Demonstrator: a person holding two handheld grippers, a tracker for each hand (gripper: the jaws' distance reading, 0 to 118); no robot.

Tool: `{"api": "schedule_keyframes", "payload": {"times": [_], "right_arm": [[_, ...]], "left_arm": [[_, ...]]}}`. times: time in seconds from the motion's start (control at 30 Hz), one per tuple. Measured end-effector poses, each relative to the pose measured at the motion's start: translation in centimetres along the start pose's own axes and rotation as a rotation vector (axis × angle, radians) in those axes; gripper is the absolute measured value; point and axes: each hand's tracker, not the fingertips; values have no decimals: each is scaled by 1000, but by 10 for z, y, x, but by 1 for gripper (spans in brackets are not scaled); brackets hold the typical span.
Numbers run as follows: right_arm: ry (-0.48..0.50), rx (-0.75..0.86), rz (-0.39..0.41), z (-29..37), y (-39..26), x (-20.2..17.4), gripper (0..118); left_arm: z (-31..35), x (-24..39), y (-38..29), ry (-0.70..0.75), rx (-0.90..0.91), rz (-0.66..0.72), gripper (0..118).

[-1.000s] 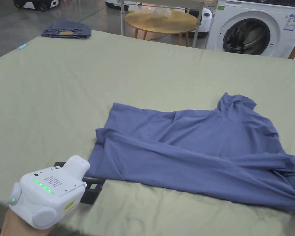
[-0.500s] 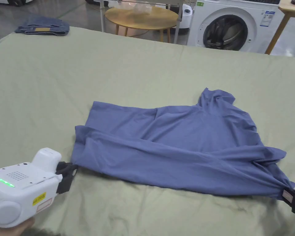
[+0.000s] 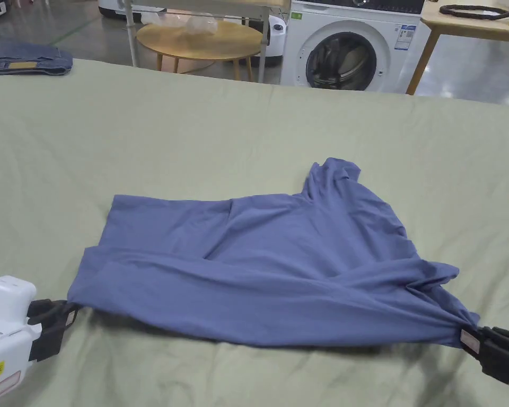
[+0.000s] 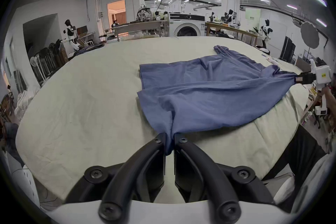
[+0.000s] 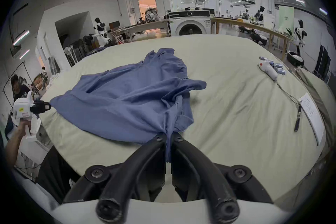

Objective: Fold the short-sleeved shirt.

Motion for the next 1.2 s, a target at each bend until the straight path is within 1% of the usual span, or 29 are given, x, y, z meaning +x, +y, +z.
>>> {"api": "schedule_keyframes", "payload": {"times": [0.3, 0.37, 0.4, 0.47, 0.53, 0.7, 0.77, 0.8, 0.83, 0.87, 0.9, 0.93, 0.97, 1.0, 1.03, 1.1, 1.17, 1.2], "right_arm": [[9, -61, 9, 37, -48, -14, 2], [13, -60, -12, 43, -54, -12, 2], [31, -64, -40, 42, -56, 2, 2], [34, -61, -32, 46, -59, 4, 2], [26, -78, -29, 45, -62, 7, 2], [18, -124, -66, 26, -72, 16, 2], [-3, -140, -47, 20, -75, 14, 2], [0, -149, -46, 19, -75, 12, 3], [7, -160, -50, 18, -74, 10, 5], [-4, -155, -43, 19, -73, 8, 13], [-18, -133, -31, 21, -72, 6, 42], [-14, -131, -33, 23, -71, 12, 73], [-23, -130, -30, 24, -70, 14, 101], [-44, -127, -30, 26, -67, 13, 118], [-47, -115, -29, 29, -64, 10, 118], [-47, -53, -24, 36, -57, 5, 118], [-57, 5, -27, 39, -44, -4, 118], [-62, 39, -22, 43, -36, -10, 118]], "left_arm": [[26, 11, -22, 5, -48, -9, 3], [34, 11, -25, -6, -59, -5, 3], [39, 12, -27, -7, -53, -2, 3], [47, 14, -27, -6, -54, 19, 3], [50, 17, -30, 4, -47, 16, 3], [43, 20, -38, 0, -71, 50, 3], [39, 23, -40, -11, -78, 59, 3], [37, 25, -41, 8, -98, 57, 4], [34, 23, -43, 12, -108, 56, 13], [34, 23, -43, 28, -113, 62, 29], [35, 23, -43, 35, -122, 83, 50], [36, 22, -42, 32, -140, 100, 62], [38, 20, -42, 43, -138, 119, 67], [42, 18, -40, 54, -139, 147, 69], [48, 17, -34, 60, -137, 174, 69], [61, 17, -22, 44, -76, 225, 70], [73, 25, -2, 75, 21, 222, 75], [75, 32, 12, 105, 43, 211, 75]]}}
